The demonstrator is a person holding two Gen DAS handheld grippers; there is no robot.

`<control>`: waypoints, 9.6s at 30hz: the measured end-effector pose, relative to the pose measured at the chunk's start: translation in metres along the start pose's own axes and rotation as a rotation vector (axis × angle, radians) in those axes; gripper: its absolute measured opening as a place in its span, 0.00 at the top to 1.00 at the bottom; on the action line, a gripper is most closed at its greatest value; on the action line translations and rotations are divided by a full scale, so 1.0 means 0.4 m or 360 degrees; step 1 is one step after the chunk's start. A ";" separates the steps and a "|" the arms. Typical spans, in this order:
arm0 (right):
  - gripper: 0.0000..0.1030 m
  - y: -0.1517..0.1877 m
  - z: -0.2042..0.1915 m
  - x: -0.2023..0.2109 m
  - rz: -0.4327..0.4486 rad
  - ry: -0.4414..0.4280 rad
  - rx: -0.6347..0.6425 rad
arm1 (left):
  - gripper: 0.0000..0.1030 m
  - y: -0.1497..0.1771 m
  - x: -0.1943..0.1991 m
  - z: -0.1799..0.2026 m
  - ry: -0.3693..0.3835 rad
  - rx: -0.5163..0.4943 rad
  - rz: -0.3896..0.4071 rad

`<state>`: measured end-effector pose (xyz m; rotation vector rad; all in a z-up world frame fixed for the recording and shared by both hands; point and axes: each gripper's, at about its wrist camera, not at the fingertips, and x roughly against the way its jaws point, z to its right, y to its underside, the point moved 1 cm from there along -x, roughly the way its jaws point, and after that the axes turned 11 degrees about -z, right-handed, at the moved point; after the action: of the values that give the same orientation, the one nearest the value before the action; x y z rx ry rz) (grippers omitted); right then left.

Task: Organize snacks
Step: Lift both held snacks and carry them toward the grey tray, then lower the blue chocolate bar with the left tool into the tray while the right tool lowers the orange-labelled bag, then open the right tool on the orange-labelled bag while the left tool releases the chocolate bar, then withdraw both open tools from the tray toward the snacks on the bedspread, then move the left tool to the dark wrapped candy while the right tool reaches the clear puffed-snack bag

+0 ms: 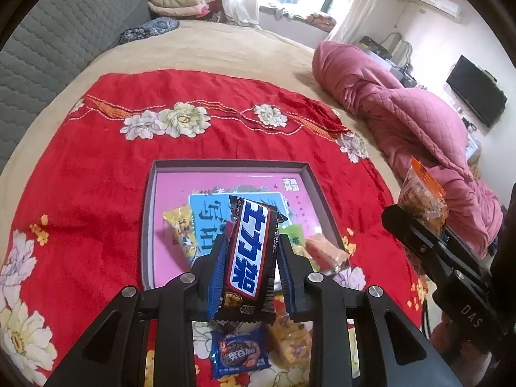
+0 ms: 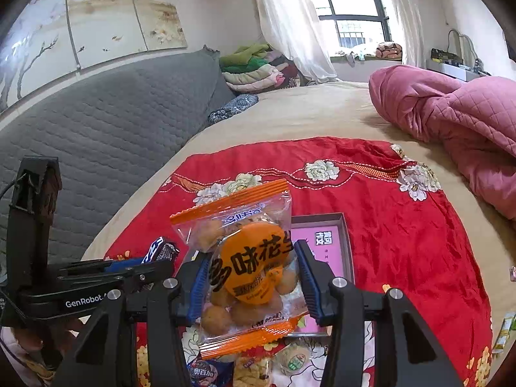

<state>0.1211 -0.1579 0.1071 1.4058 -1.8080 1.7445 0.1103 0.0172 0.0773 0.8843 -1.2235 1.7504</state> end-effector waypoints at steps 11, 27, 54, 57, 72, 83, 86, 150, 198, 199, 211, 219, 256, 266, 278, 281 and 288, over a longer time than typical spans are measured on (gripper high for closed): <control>0.52 -0.021 0.021 -0.012 0.0017 0.0028 -0.0057 | 0.70 -0.018 -0.008 -0.001 0.0015 0.0001 0.0023; 0.52 -0.024 0.055 -0.071 0.0003 0.0041 -0.0128 | 0.70 -0.036 -0.089 -0.033 0.0014 0.0035 -0.0035; 0.52 0.018 0.058 -0.198 -0.0176 0.0037 -0.0107 | 0.70 -0.026 -0.220 -0.062 -0.0044 0.0057 -0.0169; 0.52 0.032 0.062 -0.215 -0.0209 0.0045 -0.0111 | 0.70 -0.022 -0.236 -0.068 -0.0045 0.0062 -0.0181; 0.52 0.090 0.105 -0.286 -0.0339 0.0073 -0.0163 | 0.70 -0.004 -0.307 -0.012 -0.0001 -0.0012 -0.0278; 0.51 0.111 0.125 -0.316 -0.0380 0.0066 -0.0188 | 0.70 0.006 -0.347 0.007 -0.0016 -0.0027 -0.0323; 0.51 0.116 0.129 -0.322 -0.0386 0.0073 -0.0186 | 0.70 0.008 -0.354 0.007 -0.0020 -0.0026 -0.0333; 0.41 0.117 0.132 -0.291 -0.0342 0.0197 -0.0100 | 0.52 -0.008 -0.338 0.000 -0.0018 -0.0006 -0.0300; 0.27 0.083 0.116 -0.176 -0.0155 0.0188 -0.0141 | 0.41 -0.001 -0.123 -0.038 -0.0055 0.0008 -0.0094; 0.27 0.083 0.115 -0.175 -0.0156 0.0186 -0.0141 | 0.41 -0.001 -0.122 -0.039 -0.0059 0.0009 -0.0095; 0.22 0.088 0.101 -0.136 -0.0113 0.0161 -0.0153 | 0.41 0.014 -0.089 -0.051 -0.0077 0.0011 -0.0072; 0.22 0.118 0.097 -0.118 -0.0150 0.0176 -0.0151 | 0.41 0.049 -0.085 -0.063 -0.0091 0.0021 -0.0103; 0.21 0.229 0.032 -0.098 -0.0302 0.0210 -0.0053 | 0.40 0.142 -0.099 -0.089 -0.0085 0.0033 -0.0251; 0.21 0.278 0.008 -0.122 -0.0393 0.0209 -0.0003 | 0.40 0.166 -0.134 -0.095 -0.0090 0.0038 -0.0328; 0.21 0.335 -0.009 -0.152 -0.0510 0.0209 0.0011 | 0.40 0.189 -0.178 -0.097 -0.0109 0.0057 -0.0396; 0.21 0.343 -0.016 -0.159 -0.0526 0.0214 0.0030 | 0.40 0.193 -0.188 -0.100 -0.0112 0.0065 -0.0407; 0.21 0.359 -0.032 -0.177 -0.0567 0.0214 0.0062 | 0.40 0.198 -0.208 -0.111 -0.0125 0.0083 -0.0429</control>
<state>0.0419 -0.1425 -0.0317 1.4785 -1.3637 1.6488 0.0709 0.0251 -0.0392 1.1036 -1.0574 1.5495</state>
